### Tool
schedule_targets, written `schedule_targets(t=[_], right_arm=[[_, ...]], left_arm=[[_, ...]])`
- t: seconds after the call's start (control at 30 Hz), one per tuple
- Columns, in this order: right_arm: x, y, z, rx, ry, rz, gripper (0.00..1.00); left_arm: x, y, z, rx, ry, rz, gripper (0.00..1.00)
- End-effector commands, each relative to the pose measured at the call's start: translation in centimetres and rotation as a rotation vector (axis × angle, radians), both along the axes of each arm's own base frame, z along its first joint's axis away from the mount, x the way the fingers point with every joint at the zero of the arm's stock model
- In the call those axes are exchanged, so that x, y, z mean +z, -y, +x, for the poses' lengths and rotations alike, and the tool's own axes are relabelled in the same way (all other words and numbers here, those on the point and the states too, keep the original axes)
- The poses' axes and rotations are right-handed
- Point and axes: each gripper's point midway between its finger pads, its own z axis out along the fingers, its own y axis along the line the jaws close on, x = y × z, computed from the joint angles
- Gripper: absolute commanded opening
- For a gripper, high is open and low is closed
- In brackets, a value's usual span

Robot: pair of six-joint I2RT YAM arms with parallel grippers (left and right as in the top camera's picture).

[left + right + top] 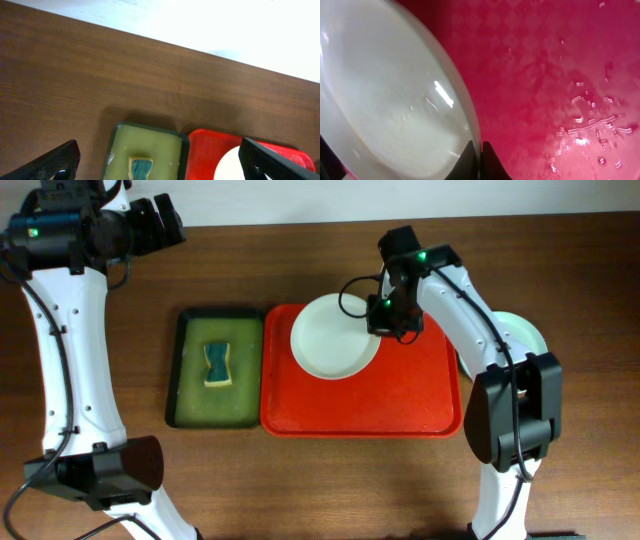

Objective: Clean dirty plates on tray and stack at the side
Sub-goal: 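Lift the white plate with right gripper and carry it right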

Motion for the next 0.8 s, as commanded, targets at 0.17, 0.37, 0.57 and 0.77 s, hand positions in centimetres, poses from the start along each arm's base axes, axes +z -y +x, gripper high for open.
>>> schedule_targets(t=[0.17,0.37,0.57,0.77], right_arm=[[1.8,4.0,-0.1,-0.059,0.054,0.008,0.04],[4.3,23.1,-2.0,-0.519,0.024,-0.011,0.04],[1.6,34.8,-8.6,-0.854,-0.071,-0.006,0.04],[-2.5,33.6,-10.3,-0.855,-0.134,0.011,0.04]], left_arm=[[-0.2,0.2,0.1,0.001,-0.003,-0.012,1.00],[-0.2,0.2,0.1,0.001,-0.003,-0.012,0.99],[-0.2,0.2,0.1,0.001,-0.003,-0.012,1.00],[-0.2,0.2,0.1,0.001,-0.003,-0.012,0.99]])
